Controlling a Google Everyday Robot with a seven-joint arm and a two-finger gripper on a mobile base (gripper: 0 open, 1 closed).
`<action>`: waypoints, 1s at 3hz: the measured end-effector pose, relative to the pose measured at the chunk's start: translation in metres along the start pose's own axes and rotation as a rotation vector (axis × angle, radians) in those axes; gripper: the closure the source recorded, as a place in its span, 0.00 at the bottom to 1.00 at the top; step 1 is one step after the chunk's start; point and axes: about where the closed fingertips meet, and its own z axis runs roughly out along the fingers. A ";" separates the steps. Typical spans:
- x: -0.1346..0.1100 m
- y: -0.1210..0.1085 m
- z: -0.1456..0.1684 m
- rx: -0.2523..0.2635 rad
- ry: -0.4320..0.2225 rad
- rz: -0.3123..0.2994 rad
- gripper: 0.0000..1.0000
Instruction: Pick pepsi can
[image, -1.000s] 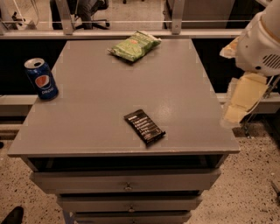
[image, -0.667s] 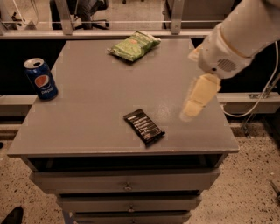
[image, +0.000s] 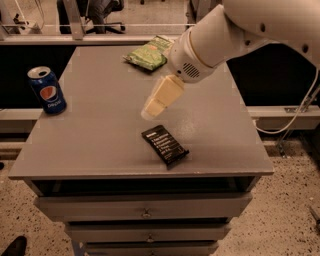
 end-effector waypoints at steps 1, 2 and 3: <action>-0.003 -0.001 0.004 0.006 -0.005 0.005 0.00; -0.019 0.007 0.049 -0.034 -0.079 0.007 0.00; -0.059 0.004 0.111 -0.054 -0.227 0.021 0.00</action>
Offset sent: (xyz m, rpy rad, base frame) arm 0.0592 0.1147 -0.0409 0.2649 -0.0848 0.0339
